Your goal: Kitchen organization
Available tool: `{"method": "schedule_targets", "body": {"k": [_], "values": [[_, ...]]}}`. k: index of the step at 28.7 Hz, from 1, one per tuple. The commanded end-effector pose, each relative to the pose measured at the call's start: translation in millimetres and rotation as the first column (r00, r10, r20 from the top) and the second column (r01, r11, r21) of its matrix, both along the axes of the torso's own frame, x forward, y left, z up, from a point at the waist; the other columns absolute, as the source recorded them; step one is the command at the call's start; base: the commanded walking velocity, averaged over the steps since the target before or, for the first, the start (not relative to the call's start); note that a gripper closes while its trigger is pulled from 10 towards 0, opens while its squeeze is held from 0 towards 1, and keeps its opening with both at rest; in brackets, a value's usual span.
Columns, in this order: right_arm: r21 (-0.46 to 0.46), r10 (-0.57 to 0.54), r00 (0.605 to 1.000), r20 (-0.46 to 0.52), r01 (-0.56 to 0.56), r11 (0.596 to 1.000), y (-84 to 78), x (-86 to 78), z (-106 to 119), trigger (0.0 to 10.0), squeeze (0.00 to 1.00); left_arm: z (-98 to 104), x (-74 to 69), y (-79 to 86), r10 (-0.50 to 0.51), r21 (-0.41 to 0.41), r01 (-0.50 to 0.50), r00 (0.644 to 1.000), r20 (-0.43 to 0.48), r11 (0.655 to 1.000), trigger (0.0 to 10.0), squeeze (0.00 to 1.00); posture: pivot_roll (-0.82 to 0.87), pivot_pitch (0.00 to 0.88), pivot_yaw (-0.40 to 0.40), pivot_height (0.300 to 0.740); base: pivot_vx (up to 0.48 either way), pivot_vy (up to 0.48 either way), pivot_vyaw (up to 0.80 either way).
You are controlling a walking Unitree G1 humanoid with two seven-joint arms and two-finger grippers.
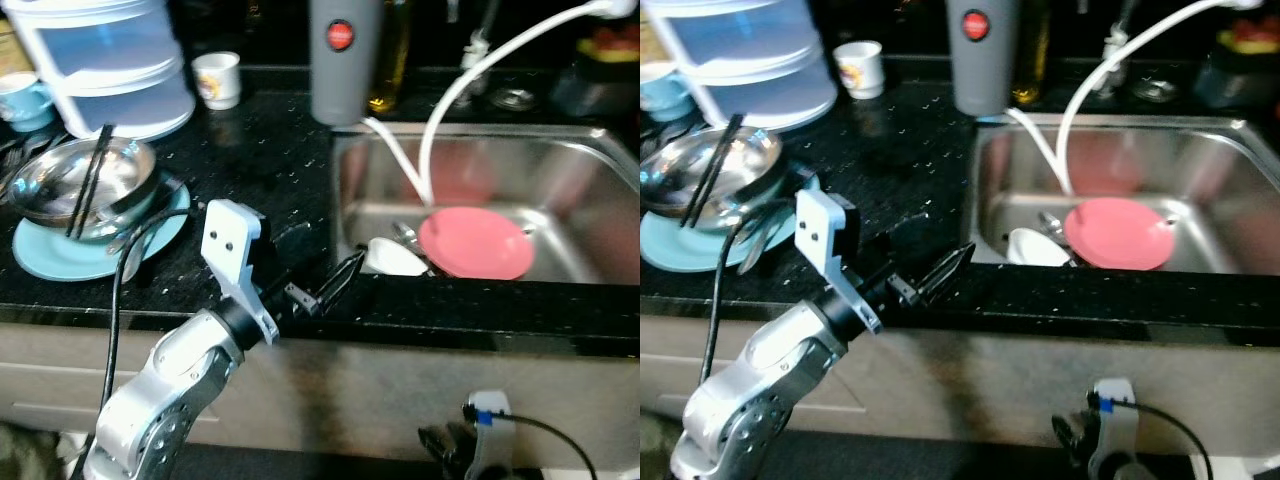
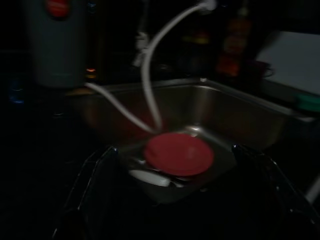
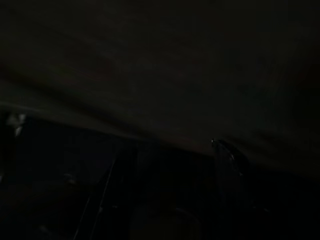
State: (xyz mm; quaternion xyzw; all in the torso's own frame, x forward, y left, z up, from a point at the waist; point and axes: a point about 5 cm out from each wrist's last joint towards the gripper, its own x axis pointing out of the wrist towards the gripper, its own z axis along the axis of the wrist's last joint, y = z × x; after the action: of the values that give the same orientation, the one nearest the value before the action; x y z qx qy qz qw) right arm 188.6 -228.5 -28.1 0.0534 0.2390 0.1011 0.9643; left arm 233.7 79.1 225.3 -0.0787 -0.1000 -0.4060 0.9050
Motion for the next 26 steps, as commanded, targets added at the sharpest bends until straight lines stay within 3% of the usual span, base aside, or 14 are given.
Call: {"method": "schedule_targets", "body": {"k": [1, 11, 26], "values": [[0.003, 0.002, 1.0, -0.02, -0.002, 1.0, 0.9, -3.5, -2.2, 10.0, 0.0, 0.4, -2.3, -1.2, -0.009, 0.012, 0.009, 1.0, 0.001, 1.0, 10.0, 0.0, 0.04, 0.06, 0.0, 0.74, 0.0, 0.0, 0.71], [0.014, -0.007, 1.0, -0.016, 0.008, 1.0, 3.8, -3.2, 3.0, 10.0, 0.0, -1.8, -4.1, -4.5, -0.031, 0.028, 0.031, 0.999, -0.014, 0.999, 10.0, 0.0, 0.04, 0.045, 0.005, 0.74, 0.0, 0.0, 0.0], [0.019, -0.009, 1.0, -0.028, 0.01, 1.0, 4.0, -5.3, 5.3, 10.0, 0.0, -0.9, -4.3, -7.1, -0.038, 0.038, 0.038, 0.999, -0.012, 0.999, 10.0, 0.0, 0.04, 0.051, 0.007, 0.74, -0.316, 0.0, 0.0]]}}
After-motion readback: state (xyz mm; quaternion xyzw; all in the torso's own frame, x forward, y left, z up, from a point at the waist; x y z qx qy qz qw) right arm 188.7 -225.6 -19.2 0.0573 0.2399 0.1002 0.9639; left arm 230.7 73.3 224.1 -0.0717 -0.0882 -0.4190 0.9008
